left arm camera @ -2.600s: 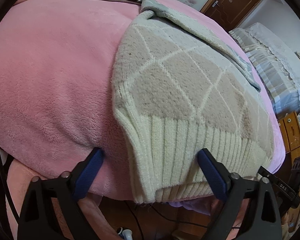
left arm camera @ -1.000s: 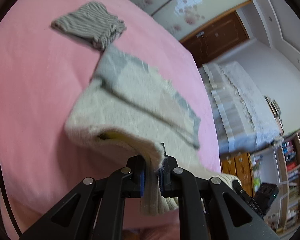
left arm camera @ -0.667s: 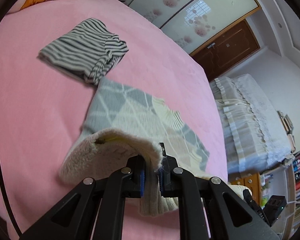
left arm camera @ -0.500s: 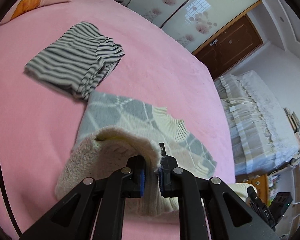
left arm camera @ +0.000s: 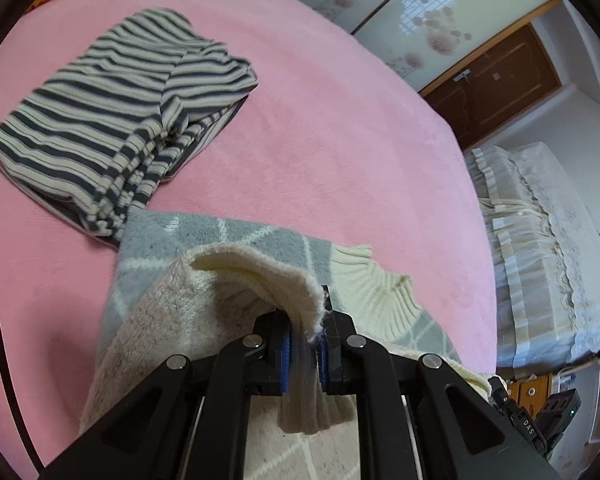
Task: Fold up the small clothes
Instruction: 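Lift the hem with both grippers and fold it toward the collar, then lay the hem down by the collar and open both grippers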
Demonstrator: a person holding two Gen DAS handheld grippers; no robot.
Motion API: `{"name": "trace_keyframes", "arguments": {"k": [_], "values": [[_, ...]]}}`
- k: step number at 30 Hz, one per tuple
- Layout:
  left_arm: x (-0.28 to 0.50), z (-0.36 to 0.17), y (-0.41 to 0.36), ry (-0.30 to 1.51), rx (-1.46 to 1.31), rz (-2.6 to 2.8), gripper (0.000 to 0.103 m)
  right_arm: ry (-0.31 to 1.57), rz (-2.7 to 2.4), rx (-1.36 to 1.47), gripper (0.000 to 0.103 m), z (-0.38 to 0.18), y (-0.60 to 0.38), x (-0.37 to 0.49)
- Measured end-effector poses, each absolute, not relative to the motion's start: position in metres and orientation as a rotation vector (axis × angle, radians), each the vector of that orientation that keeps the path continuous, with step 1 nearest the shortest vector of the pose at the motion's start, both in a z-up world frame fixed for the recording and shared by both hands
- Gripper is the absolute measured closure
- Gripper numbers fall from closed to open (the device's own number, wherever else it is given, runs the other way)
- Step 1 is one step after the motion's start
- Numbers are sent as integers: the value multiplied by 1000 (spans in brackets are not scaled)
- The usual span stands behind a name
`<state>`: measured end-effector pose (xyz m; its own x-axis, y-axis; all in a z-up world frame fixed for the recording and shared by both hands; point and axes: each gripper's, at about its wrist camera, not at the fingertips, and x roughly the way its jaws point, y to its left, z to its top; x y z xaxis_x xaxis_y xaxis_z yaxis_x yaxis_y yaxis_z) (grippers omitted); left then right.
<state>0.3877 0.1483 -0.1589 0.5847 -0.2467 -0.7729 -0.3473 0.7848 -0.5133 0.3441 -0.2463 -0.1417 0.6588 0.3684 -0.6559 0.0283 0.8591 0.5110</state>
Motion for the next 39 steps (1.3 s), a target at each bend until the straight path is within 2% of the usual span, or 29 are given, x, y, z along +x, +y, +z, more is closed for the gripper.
{"name": "trace_keyframes", "arguments": {"k": [13, 21, 27, 28, 29, 31, 32, 35, 37, 39], "values": [[424, -198, 149, 1022, -674, 90, 94, 923, 128, 531, 96, -185, -245, 388], [438, -206, 152, 1072, -721, 71, 80, 971, 127, 582, 91, -191, -245, 397], [445, -193, 154, 1055, -706, 64, 63, 974, 156, 611, 86, -180, -249, 399], [445, -188, 155, 1039, -697, 71, 56, 967, 163, 622, 85, -178, -250, 400], [445, -183, 157, 1018, -686, 89, 44, 963, 164, 631, 84, -176, -251, 400], [443, -171, 164, 958, -668, 147, 29, 963, 166, 658, 83, -175, -255, 400], [441, -165, 168, 931, -670, 170, 28, 966, 165, 668, 82, -176, -256, 401], [443, -156, 178, 923, -688, 181, 28, 952, 171, 752, 75, -177, -268, 399], [443, -151, 181, 920, -668, 200, 28, 897, 141, 798, 56, -171, -280, 395], [443, -146, 181, 915, -638, 206, 28, 856, 117, 807, 51, -165, -288, 392]]}}
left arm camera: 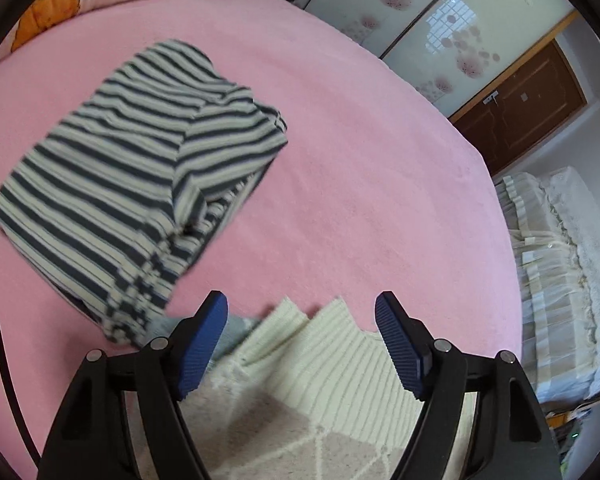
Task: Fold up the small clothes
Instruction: 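Lay the hem down by the collar and open both grippers, then pat the folded sweater flat with both grippers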
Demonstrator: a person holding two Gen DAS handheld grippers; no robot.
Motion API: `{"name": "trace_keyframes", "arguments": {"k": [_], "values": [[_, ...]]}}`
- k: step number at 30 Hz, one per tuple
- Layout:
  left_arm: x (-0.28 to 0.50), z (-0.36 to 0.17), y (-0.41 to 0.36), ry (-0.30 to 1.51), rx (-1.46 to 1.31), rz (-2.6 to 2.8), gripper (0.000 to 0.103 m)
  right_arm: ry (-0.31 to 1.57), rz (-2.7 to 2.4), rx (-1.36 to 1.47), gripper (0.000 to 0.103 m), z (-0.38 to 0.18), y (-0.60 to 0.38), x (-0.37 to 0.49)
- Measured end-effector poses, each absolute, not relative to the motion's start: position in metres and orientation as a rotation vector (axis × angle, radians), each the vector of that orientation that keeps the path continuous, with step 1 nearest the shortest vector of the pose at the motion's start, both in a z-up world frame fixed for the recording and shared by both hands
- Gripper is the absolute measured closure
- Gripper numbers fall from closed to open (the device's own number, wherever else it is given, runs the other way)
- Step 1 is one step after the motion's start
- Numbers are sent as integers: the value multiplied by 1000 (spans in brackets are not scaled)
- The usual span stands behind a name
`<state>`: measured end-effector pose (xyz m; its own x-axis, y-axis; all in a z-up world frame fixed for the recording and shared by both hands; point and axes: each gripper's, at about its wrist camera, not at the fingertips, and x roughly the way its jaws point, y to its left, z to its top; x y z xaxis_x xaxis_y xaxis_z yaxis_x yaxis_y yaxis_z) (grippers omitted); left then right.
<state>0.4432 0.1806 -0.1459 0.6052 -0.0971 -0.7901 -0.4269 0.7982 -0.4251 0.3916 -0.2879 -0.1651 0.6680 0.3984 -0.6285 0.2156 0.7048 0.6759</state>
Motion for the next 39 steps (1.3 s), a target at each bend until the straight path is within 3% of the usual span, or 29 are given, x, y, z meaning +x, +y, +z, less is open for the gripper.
{"name": "trace_keyframes", "arguments": {"k": [11, 21, 23, 27, 35, 39], "values": [[423, -124, 166, 941, -441, 173, 28, 840, 73, 472, 51, -120, -264, 377], [392, -105, 83, 967, -156, -31, 27, 826, 204, 154, 51, -93, -173, 346], [390, -114, 67, 983, -144, -62, 27, 832, 260, 127, 58, -98, -149, 350], [397, -148, 51, 1035, -158, -71, 27, 907, 339, 167, 87, -125, -121, 369], [415, -196, 52, 1008, 13, 53, 27, 1028, 305, 74, 102, -195, -96, 391], [424, -199, 75, 1005, 33, 99, 27, 1005, 126, -12, 103, -202, -137, 397]]}}
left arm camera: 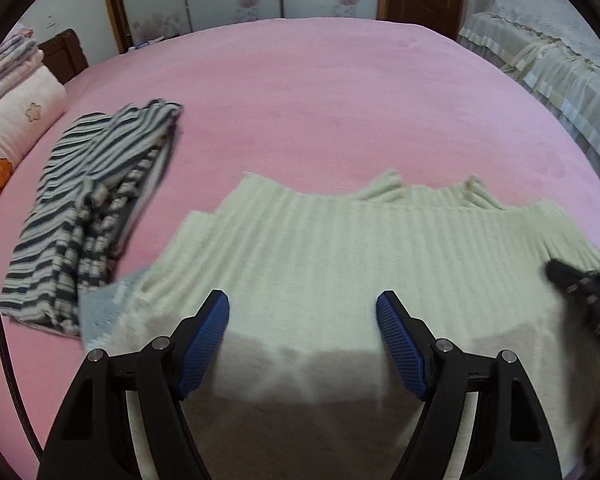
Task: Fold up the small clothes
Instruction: 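Pat the folded sweater flat with both grippers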
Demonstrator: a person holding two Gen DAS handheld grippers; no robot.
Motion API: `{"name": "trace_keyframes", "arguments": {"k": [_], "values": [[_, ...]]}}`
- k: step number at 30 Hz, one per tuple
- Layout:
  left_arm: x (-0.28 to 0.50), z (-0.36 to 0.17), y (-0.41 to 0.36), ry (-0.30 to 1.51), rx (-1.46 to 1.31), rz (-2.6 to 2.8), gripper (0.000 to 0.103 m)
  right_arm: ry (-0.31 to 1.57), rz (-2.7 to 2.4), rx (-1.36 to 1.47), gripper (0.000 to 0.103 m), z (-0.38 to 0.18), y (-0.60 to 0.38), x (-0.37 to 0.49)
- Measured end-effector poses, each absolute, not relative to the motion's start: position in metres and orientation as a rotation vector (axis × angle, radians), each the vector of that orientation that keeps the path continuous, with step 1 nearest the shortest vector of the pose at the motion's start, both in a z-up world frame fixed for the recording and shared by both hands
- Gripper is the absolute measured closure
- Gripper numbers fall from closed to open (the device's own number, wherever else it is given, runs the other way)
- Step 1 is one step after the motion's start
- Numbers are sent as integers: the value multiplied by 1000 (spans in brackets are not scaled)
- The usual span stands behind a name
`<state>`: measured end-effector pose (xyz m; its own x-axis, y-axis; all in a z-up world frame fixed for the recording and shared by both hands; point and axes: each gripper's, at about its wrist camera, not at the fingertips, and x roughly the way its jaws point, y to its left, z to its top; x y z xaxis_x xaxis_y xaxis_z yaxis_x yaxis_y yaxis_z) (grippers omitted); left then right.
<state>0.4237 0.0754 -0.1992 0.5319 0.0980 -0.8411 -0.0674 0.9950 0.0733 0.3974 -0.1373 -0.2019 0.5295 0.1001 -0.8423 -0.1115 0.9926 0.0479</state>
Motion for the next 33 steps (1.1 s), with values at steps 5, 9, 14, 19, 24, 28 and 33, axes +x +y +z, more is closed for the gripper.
{"name": "trace_keyframes", "arguments": {"k": [5, 9, 14, 19, 24, 28, 33], "values": [[422, -205, 104, 999, 36, 105, 27, 1018, 23, 37, 103, -211, -208, 399], [416, -207, 102, 975, 94, 107, 27, 1009, 14, 2, 103, -213, -214, 395], [417, -196, 94, 985, 105, 118, 27, 1005, 8, -7, 103, -204, -204, 394], [386, -154, 76, 939, 114, 101, 28, 921, 93, 30, 103, -161, -184, 359], [323, -123, 68, 876, 23, 35, 27, 845, 242, 47, 100, -132, -139, 301], [279, -134, 61, 870, -36, 71, 27, 868, 351, 103, 100, -143, -106, 265], [256, -168, 68, 960, -88, 95, 27, 962, 369, 108, 100, -184, -90, 247]]}}
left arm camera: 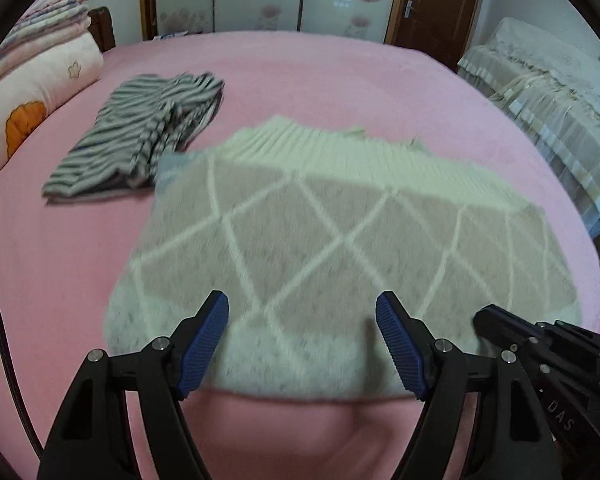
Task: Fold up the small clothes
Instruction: 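Pat the folded sweater flat with both grippers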
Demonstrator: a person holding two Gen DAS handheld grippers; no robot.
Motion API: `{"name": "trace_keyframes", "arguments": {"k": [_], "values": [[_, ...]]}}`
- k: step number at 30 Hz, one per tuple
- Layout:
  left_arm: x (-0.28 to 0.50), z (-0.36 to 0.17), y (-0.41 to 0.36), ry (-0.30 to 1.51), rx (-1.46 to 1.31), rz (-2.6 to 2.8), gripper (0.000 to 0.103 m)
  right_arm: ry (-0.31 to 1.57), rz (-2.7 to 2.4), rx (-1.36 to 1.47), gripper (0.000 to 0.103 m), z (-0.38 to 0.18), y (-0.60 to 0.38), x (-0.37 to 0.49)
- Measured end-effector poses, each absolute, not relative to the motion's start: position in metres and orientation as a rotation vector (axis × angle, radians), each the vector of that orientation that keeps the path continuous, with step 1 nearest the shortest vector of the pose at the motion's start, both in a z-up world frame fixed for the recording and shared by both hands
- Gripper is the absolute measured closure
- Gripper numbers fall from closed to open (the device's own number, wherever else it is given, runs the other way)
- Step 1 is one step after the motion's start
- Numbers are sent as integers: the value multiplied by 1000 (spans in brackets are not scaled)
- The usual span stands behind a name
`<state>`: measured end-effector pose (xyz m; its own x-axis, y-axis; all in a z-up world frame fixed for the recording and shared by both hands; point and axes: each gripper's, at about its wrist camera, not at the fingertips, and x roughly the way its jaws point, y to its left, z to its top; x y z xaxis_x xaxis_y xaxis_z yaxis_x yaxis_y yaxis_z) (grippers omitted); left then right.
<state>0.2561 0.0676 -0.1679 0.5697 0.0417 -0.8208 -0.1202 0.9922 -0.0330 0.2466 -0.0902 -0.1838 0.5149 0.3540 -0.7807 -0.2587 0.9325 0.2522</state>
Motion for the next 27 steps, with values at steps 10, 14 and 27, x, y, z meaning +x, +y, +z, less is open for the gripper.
{"name": "trace_keyframes", "arguments": {"k": [10, 14, 27], "values": [[249, -192, 104, 988, -21, 151, 35, 960, 146, 95, 103, -207, -170, 239], [248, -194, 117, 983, -38, 138, 43, 957, 71, 130, 103, -213, -214, 231], [245, -186, 124, 997, -92, 137, 45, 949, 42, 173, 103, -209, -227, 223]]}}
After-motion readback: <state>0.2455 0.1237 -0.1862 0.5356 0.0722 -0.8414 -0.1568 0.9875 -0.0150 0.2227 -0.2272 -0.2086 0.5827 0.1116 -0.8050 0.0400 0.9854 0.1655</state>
